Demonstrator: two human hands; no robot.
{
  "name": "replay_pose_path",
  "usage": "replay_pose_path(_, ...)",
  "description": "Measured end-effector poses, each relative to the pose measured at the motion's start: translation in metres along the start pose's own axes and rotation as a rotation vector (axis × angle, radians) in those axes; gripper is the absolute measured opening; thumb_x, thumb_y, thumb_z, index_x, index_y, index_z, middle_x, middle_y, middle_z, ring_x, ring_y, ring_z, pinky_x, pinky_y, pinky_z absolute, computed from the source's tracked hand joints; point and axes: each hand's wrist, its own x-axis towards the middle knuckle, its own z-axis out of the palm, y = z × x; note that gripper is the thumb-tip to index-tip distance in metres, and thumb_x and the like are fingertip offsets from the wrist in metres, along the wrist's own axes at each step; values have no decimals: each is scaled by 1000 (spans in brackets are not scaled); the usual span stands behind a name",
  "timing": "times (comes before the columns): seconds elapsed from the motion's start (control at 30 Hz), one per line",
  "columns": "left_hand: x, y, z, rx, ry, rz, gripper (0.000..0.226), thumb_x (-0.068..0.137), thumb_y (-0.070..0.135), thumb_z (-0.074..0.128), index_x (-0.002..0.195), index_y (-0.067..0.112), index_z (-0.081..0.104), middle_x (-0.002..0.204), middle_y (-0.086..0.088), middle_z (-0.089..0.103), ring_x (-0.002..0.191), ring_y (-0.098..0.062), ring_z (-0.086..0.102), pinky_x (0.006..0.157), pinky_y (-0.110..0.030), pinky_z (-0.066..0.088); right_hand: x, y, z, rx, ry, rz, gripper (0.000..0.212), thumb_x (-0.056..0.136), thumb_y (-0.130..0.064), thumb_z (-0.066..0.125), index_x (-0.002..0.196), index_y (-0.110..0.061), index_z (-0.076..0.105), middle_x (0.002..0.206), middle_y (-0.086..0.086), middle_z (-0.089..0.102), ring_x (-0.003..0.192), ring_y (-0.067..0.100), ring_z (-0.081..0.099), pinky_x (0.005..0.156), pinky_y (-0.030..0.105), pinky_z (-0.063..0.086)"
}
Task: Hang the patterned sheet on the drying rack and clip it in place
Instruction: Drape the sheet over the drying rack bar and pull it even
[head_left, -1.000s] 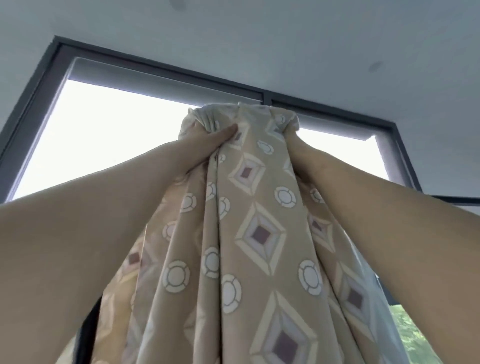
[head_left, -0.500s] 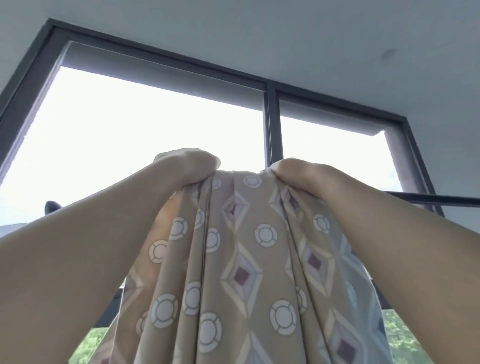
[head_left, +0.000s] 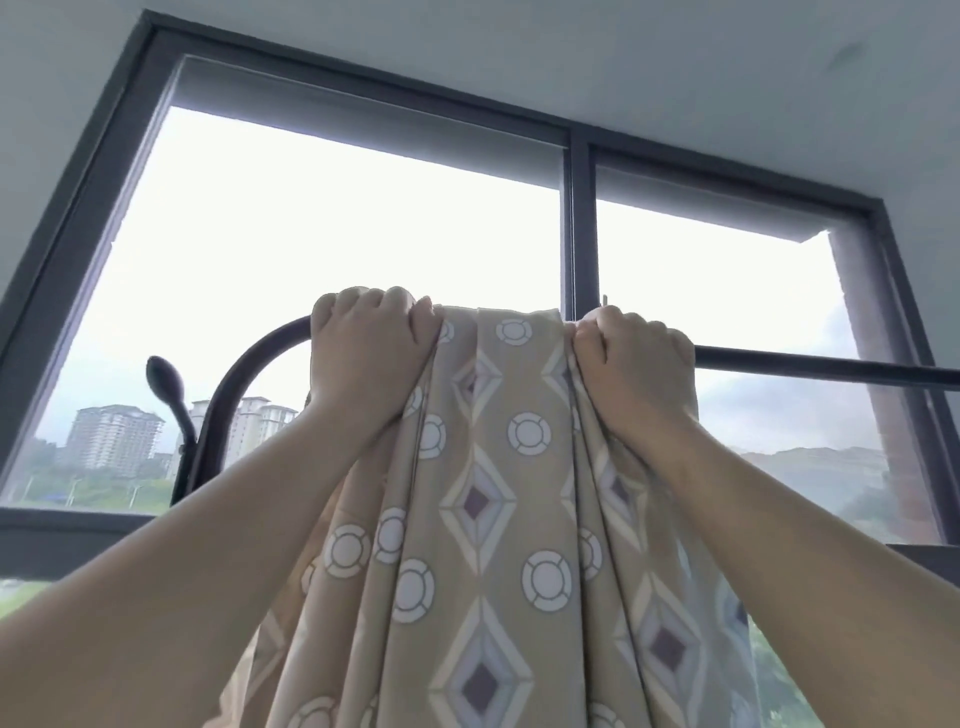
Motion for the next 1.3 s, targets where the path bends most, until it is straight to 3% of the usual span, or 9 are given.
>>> replay_pose_path(0.17, -39, -6, -10, -272, -151, -40, 50, 100, 33, 29, 145, 12, 29, 154, 0, 23, 144, -12, 8, 116, -28, 5, -51, -8, 2, 233, -116, 15, 55, 96, -43, 32, 146, -24, 21, 155, -7, 17, 141, 14, 15, 114, 32, 13)
replay_pose_path(0.37, -55, -9, -35, -79, -344, -110, 75, 86, 62, 39, 145, 20, 23, 149, 2, 32, 134, -24, 33, 108, -46, 23, -79, -13, -3, 626, -149, 228, 78, 77, -40, 70, 141, -29, 26, 131, -5, 39, 115, 13, 43, 94, 29, 35)
replay_pose_path(0.5, -72, -10, -39, -470, -467, -214, 54, 79, 54, 60, 113, 19, 37, 103, 0, 57, 90, -22, 59, 80, -42, 50, -81, -15, -8, 756, -231, 417, 45, 75, -29, 75, 112, -14, 54, 100, 0, 65, 90, 19, 63, 78, 32, 51)
replay_pose_path(0.6, -84, -16, -34, -418, -497, -212, 43, 79, 56, 59, 97, 22, 39, 91, 3, 56, 76, -16, 56, 65, -34, 48, -85, -12, -12, 702, -318, 455, 11, 77, -17, 71, 84, -18, 64, 72, 0, 67, 65, 17, 63, 61, 28, 50)
replay_pose_path(0.7, -94, -29, -29, -385, -474, -221, 61, 74, 60, 61, 122, 31, 36, 126, -1, 43, 109, -23, 46, 92, -44, 42, -88, -13, -16, 750, -405, 527, 18, 79, 0, 60, 74, -17, 61, 55, 0, 59, 46, 12, 54, 46, 21, 44)
replay_pose_path(0.8, -99, -33, -30, -408, -415, -212, 98, 70, 57, 67, 142, 46, 1, 145, 4, 18, 130, -24, 25, 106, -52, 25, -91, -19, -11, 813, -404, 560, 24, 78, 6, 53, 92, -11, 64, 79, 11, 68, 67, 23, 62, 67, 33, 52)
replay_pose_path(0.9, -98, -35, -25, -441, -358, -280, 112, 64, 57, 72, 141, 44, -7, 146, 4, 15, 132, -24, 24, 107, -55, 23, -94, -22, 0, 786, -322, 519, 34, 71, -9, 59, 105, -13, 61, 94, 8, 70, 84, 24, 66, 80, 41, 55)
replay_pose_path(1.1, -98, -49, -19, -736, -585, -534, 96, 44, 68, 74, 120, 25, 35, 104, 3, 63, 91, -20, 63, 86, -45, 51, -99, -21, -1, 838, -271, 598, 25, 78, -12, 62, 103, -13, 62, 92, 9, 71, 82, 25, 68, 76, 37, 56)
replay_pose_path(1.3, -98, -38, -27, -364, -362, -234, 50, 69, 58, 67, 99, 22, 50, 100, 1, 48, 95, -19, 48, 81, -36, 42, -98, -22, -11, 951, -388, 657, 13, 83, -5, 55, 88, -5, 67, 86, 28, 64, 75, 32, 55, 72, 39, 42)
